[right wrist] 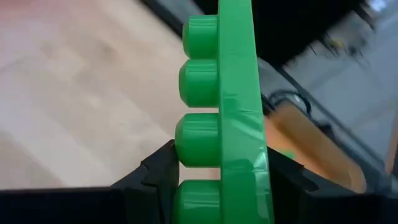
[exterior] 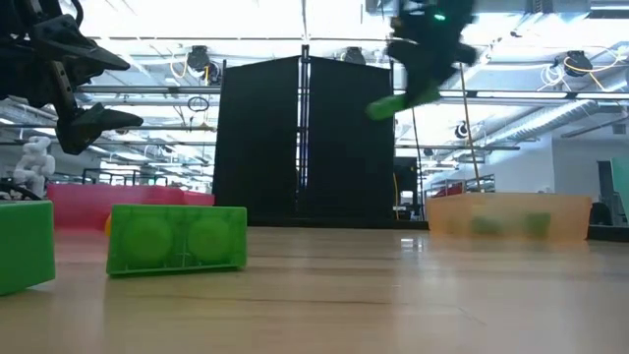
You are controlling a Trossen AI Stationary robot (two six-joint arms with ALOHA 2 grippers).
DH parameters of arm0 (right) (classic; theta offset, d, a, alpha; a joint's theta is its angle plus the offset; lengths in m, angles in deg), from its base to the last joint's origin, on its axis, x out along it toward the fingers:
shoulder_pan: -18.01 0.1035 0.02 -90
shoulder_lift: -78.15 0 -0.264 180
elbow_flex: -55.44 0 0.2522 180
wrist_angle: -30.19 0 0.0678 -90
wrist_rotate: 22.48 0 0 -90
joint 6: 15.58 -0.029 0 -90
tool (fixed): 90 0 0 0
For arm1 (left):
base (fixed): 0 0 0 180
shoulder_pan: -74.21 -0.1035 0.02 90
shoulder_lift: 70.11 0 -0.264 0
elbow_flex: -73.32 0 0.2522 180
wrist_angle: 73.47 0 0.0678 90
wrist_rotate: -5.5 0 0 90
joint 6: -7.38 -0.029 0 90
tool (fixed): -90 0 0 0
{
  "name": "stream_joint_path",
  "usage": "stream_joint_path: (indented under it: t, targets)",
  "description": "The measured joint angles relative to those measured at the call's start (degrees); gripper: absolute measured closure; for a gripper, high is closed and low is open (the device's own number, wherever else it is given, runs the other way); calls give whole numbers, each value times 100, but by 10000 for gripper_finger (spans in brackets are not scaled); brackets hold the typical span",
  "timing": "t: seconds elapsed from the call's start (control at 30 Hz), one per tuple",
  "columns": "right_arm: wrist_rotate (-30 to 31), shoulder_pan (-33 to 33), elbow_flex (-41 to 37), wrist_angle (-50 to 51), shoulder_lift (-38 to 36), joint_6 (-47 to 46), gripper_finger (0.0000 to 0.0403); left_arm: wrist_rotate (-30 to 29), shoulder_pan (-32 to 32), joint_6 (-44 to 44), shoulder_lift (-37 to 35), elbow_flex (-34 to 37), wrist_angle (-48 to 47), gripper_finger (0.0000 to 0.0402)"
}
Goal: Sort blocks
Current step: Put the green game piece into the orange bin
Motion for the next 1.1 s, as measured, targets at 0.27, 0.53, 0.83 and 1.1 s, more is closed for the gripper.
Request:
stream_joint_path:
  t: [0.27, 0.53, 0.83, 1.1]
  targets:
    - [283, -602, -2057, -96, -1354, -2091, 246, 0, 0, 0, 0, 0, -4, 70]
    - [283, -933, -3082, -288, -1465, -3703, 246, -2, 2, -7, 0, 0, -9, 70]
    - [37, -1431, -3428, -1199, -1025, -3987, 246, -17, 1, -42, 0, 0, -13, 70]
    - [-146, -1656, -3428, -1349, -642, -3921, 197, -17, 0, -31, 0, 0, -13, 70]
